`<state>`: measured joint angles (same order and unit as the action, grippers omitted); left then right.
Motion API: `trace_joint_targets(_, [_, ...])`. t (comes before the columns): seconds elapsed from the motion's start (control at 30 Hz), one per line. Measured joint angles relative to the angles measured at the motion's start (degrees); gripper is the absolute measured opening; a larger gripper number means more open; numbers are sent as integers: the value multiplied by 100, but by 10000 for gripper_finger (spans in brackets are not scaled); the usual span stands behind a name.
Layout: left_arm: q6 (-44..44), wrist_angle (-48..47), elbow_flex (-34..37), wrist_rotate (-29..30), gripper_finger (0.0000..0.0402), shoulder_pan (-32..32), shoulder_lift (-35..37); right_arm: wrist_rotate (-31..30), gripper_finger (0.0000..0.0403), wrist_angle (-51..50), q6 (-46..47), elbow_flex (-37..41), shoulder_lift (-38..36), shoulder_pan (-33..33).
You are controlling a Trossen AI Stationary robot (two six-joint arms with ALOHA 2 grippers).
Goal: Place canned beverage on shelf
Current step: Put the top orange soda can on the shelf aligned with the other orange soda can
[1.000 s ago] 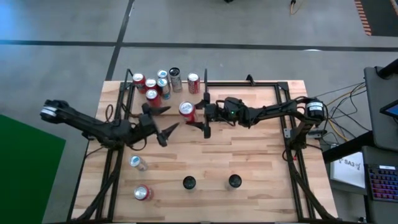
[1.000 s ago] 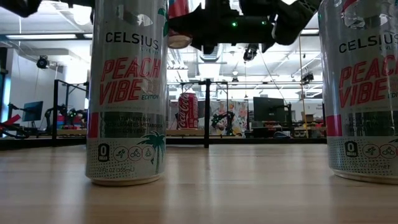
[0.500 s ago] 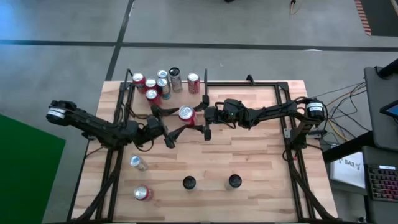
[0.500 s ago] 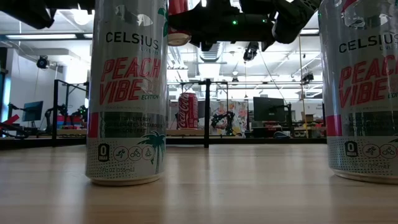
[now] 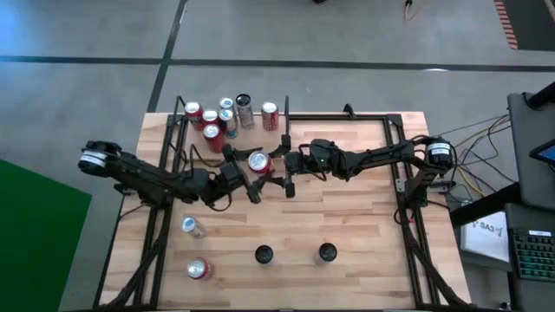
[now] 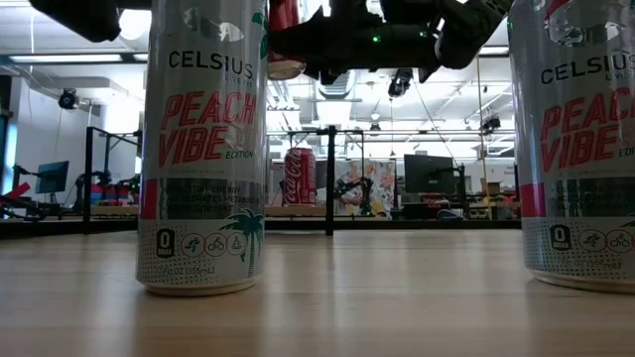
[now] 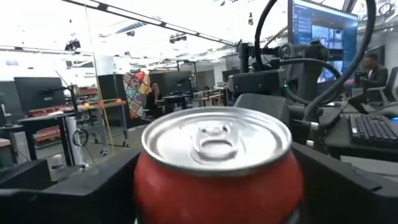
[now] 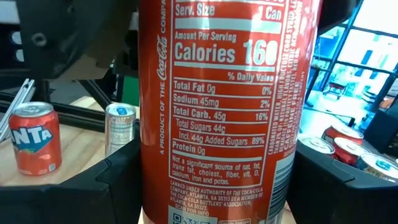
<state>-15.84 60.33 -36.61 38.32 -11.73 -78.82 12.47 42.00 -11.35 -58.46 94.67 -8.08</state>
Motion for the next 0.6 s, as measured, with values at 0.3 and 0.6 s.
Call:
trace_joint_targets(0.3, [112,34,5,202,286,-9,14,13,281,4,68,0,4,0])
trace_joint_targets(0.6, [164,-62,-95,1341,286,-9,35,-579,384,-976,494,-490,-9,-35])
